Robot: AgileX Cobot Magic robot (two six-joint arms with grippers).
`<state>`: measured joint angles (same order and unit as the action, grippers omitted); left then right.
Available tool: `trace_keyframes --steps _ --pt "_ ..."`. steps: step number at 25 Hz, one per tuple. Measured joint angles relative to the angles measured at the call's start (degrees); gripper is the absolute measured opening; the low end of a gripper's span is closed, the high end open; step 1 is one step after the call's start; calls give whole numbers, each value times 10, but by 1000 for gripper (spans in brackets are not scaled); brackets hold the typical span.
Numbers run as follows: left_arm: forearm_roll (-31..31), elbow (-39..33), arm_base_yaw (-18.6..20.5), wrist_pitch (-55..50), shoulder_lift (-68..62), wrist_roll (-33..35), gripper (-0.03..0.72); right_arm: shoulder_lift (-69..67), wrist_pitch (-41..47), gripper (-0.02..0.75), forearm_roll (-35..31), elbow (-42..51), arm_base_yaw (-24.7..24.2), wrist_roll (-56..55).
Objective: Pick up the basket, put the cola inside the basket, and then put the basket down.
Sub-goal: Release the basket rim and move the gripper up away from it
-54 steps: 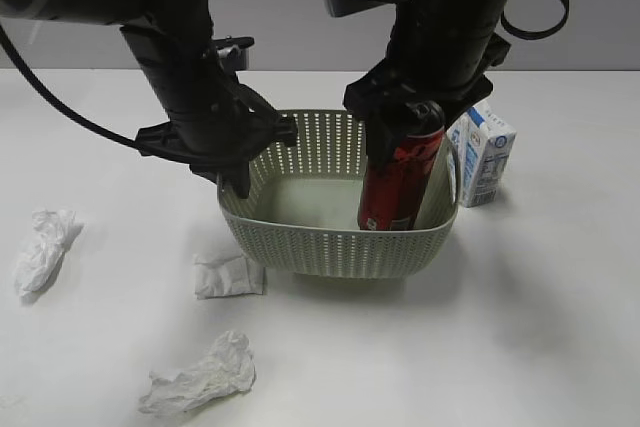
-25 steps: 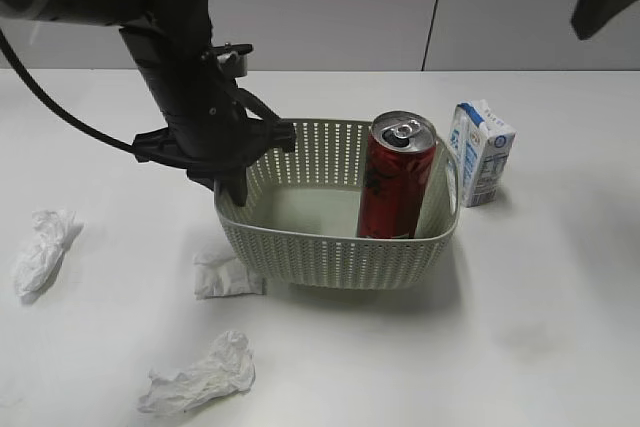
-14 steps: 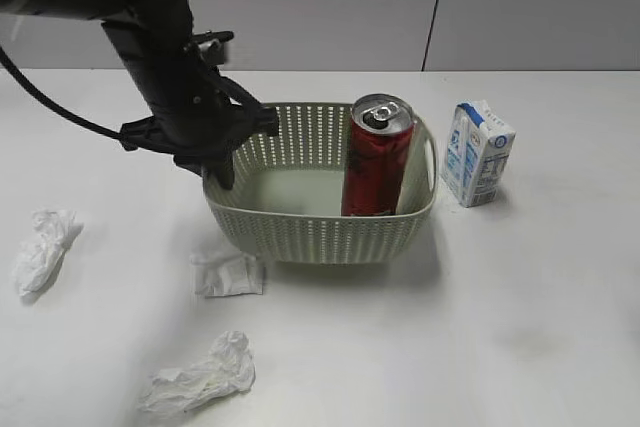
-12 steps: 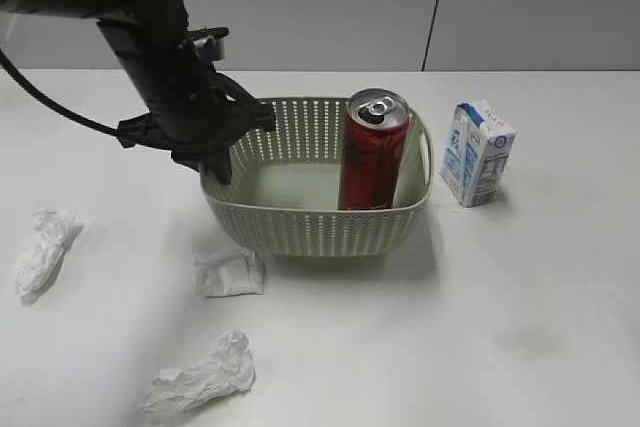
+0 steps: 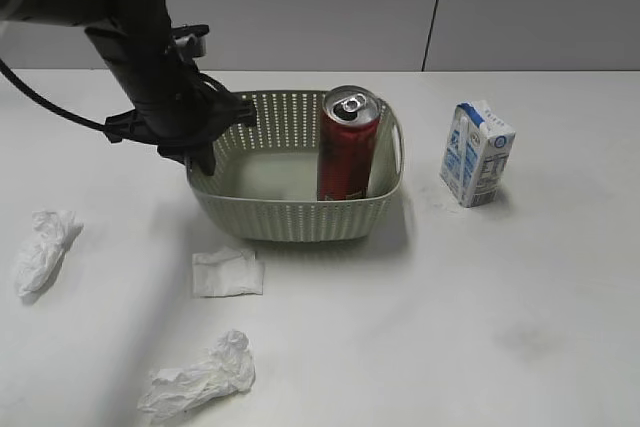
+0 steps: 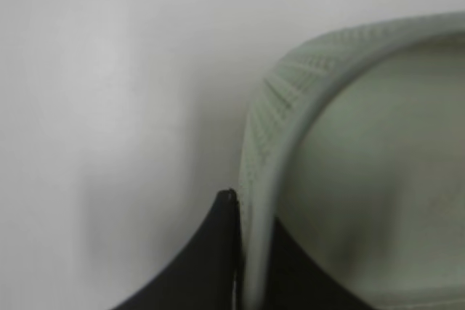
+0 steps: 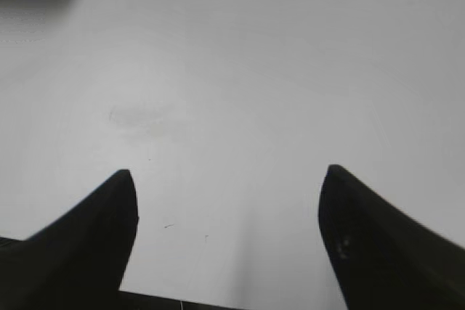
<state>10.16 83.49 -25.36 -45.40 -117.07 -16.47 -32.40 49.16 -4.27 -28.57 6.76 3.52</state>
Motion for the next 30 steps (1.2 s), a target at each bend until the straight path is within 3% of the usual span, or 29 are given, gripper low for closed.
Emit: trace_keyframes --steps 5,7,9,14,16,22,30 --pt "0 -3 1 15 -9 0 1 114 -2 585 0 31 0 0" --pt "1 -3 1 18 -10 0 46 149 -2 585 0 30 0 0" --pt "5 -3 1 25 -10 0 155 180 3 583 0 30 0 0" --pt "6 -3 1 29 -10 0 541 243 42 573 0 38 0 1" --pt "7 -3 4 23 -10 0 606 267 45 570 0 45 0 1" --pt "8 33 39 -28 -1 24 641 307 47 566 0 46 0 1" --pt "-33 214 105 -167 15 63 619 309 47 565 0 46 0 1"
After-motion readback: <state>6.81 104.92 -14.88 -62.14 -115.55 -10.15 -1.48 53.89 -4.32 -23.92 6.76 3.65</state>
